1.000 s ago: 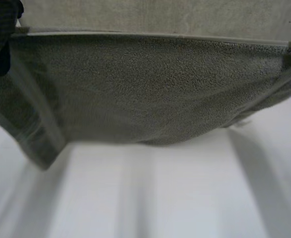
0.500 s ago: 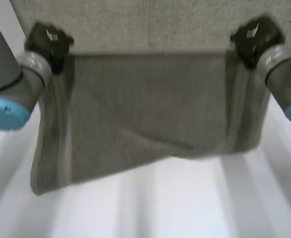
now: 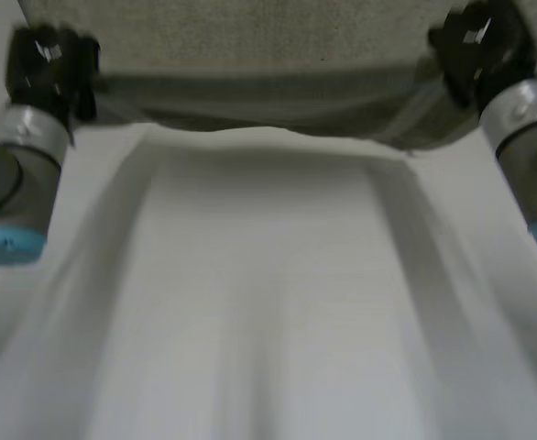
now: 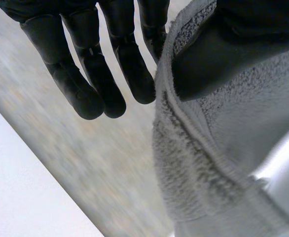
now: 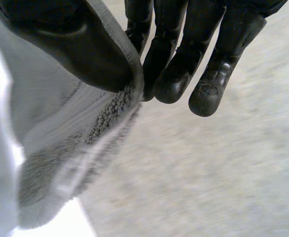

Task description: Fold the towel.

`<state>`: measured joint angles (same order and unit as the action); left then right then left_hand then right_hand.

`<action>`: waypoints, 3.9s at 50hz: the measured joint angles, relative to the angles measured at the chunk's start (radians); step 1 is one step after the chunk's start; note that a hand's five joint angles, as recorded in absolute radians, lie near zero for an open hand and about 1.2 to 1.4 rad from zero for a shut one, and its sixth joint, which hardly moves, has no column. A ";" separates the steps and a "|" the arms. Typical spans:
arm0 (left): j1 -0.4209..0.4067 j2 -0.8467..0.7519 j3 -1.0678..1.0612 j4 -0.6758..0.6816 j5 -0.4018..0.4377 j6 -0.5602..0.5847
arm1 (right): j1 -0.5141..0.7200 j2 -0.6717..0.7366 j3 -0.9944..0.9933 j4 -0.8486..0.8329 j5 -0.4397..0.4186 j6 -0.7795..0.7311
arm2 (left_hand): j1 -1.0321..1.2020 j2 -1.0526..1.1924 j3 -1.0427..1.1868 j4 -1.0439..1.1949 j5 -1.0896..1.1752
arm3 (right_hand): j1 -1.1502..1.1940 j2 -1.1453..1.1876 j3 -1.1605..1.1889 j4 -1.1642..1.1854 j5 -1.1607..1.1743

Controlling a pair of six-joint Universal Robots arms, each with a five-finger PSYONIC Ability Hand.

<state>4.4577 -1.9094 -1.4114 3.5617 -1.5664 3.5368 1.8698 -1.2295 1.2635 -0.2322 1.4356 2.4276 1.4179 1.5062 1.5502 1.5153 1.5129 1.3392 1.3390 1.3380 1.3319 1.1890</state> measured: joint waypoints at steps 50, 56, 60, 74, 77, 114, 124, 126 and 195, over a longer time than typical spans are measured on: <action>0.111 0.071 -0.465 0.153 0.305 0.332 | -0.113 -0.025 0.199 0.400 -0.145 -0.113 | 0.000 0.000 0.001 0.000 0.006 | 0.000 0.000 0.000 0.000 0.001; 0.074 -0.180 -0.203 0.141 0.256 0.331 | -0.082 0.214 -0.026 0.388 -0.086 -0.104 | 0.000 0.000 0.002 0.000 0.007 | 0.000 0.000 0.000 0.000 0.001; 0.059 -0.285 -0.073 0.126 0.226 0.331 | -0.058 0.320 -0.134 0.365 -0.047 -0.103 | 0.000 0.000 0.002 0.000 0.011 | 0.000 0.000 0.000 0.000 0.004; 0.013 -0.555 0.275 -0.011 0.137 0.333 | -0.014 0.532 -0.311 0.144 0.048 -0.101 | -0.835 -0.822 -0.851 -0.870 -0.834 | -0.948 -0.953 -0.920 -0.922 -0.978; -0.002 -0.552 0.277 -0.023 0.125 0.332 | -0.009 0.535 -0.305 0.109 0.089 -0.097 | -1.128 -1.182 -1.233 -1.211 -1.207 | -1.090 -1.092 -1.087 -1.075 -1.133; -0.008 0.028 -0.359 -0.021 0.131 0.056 | -0.056 0.163 0.340 0.131 0.047 0.088 | -1.160 -1.250 -1.310 -1.255 -1.301 | -0.799 -0.798 -0.796 -0.790 -0.814; -0.006 0.023 -0.357 -0.018 0.131 0.054 | -0.119 0.287 0.259 0.109 0.030 0.086 | -1.160 -1.250 -1.310 -1.254 -1.301 | -0.028 -0.032 -0.018 0.000 -0.029; -0.006 0.023 -0.357 -0.018 0.131 0.053 | -0.135 0.288 0.254 0.110 0.035 0.085 | -1.160 -1.250 -1.310 -1.254 -1.301 | -0.026 -0.032 -0.009 0.003 -0.027; -0.366 -0.138 -0.068 -0.029 0.113 -0.004 | 0.137 0.079 0.431 0.116 0.088 0.150 | -1.163 -1.250 -1.310 -1.254 -1.301 | -0.875 -0.874 -0.874 -0.880 -0.901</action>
<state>4.0919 -2.0474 -1.4792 3.5326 -1.4529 3.5326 2.0069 -1.1503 1.6949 -0.1159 1.5237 2.5777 0.2551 0.2561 0.2399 0.2608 0.2118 0.4638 0.4652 0.4641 0.4521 0.2879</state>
